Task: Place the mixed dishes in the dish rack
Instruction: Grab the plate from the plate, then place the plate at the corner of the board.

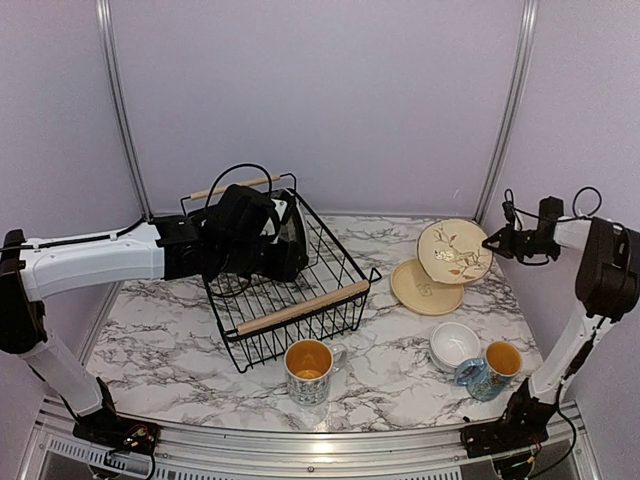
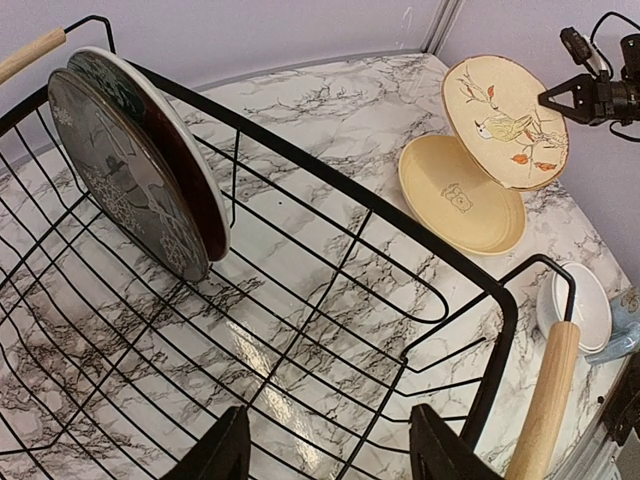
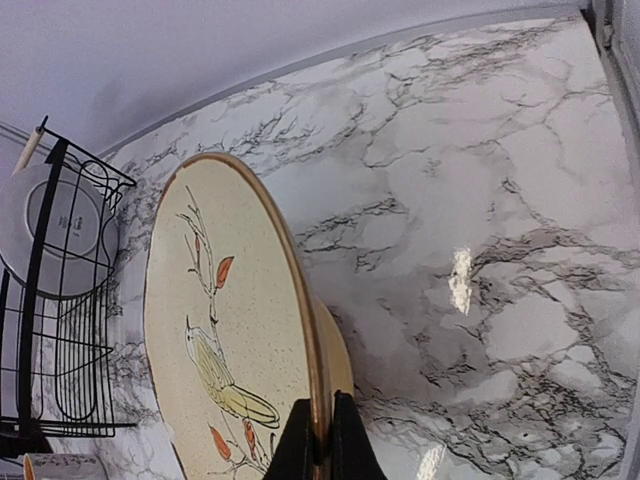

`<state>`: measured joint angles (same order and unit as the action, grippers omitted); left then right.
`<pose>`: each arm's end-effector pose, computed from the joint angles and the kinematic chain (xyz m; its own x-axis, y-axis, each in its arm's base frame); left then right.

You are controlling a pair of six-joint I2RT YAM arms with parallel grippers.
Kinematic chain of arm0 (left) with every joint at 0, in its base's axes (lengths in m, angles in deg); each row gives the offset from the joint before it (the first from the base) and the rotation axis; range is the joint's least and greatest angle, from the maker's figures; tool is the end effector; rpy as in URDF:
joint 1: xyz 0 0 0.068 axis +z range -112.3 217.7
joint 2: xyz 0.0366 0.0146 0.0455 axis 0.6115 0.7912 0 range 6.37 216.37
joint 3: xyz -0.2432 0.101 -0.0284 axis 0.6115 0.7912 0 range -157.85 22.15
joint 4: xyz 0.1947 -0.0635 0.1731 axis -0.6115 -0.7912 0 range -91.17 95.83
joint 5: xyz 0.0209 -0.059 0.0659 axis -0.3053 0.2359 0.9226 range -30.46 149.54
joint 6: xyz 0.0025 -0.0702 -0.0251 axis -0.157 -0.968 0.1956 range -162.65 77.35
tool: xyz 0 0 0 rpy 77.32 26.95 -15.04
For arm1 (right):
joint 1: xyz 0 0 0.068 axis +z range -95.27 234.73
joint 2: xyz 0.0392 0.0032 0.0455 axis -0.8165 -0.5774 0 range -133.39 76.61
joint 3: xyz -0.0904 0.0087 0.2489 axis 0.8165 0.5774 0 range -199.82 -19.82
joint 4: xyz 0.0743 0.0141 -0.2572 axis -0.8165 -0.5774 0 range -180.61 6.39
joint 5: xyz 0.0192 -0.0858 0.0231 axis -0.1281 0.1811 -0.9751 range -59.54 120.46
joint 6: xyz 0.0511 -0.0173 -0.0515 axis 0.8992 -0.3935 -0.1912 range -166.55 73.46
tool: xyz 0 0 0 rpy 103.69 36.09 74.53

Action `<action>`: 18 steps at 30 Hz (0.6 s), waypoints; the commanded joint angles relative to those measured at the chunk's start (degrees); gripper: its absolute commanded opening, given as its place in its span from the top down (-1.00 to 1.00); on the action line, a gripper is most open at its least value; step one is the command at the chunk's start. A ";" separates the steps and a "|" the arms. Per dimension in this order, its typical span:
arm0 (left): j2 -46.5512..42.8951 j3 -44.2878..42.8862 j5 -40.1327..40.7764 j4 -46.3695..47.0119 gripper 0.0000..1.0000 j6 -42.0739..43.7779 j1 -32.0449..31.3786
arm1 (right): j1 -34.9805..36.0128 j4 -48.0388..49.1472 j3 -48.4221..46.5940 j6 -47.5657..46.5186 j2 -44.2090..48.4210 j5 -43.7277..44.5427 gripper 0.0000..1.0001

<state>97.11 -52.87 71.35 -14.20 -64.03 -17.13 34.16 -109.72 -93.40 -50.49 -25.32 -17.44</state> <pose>0.2364 -0.3131 0.2797 -0.5700 0.1896 -0.7995 0.5333 0.8256 -0.1845 0.3820 -0.0938 0.2026 -0.7484 0.2316 -0.6215 -0.2203 0.7971 0.5623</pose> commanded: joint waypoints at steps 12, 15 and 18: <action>0.66 -0.13 -2.23 1.02 -0.12 0.01 -0.29 | -7.95 10.83 3.66 6.90 8.59 11.16 1.00; 0.84 -0.11 -2.41 0.96 -0.12 -0.04 -0.36 | -8.03 11.28 4.32 5.69 9.96 15.82 1.00; 0.56 -0.04 -2.70 0.79 -0.12 -0.30 -0.41 | -8.07 11.26 4.73 4.32 10.88 19.94 1.00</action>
<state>97.11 -52.87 69.60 -14.14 -64.14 -17.13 26.90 -103.79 -88.04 -46.18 -17.89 -0.76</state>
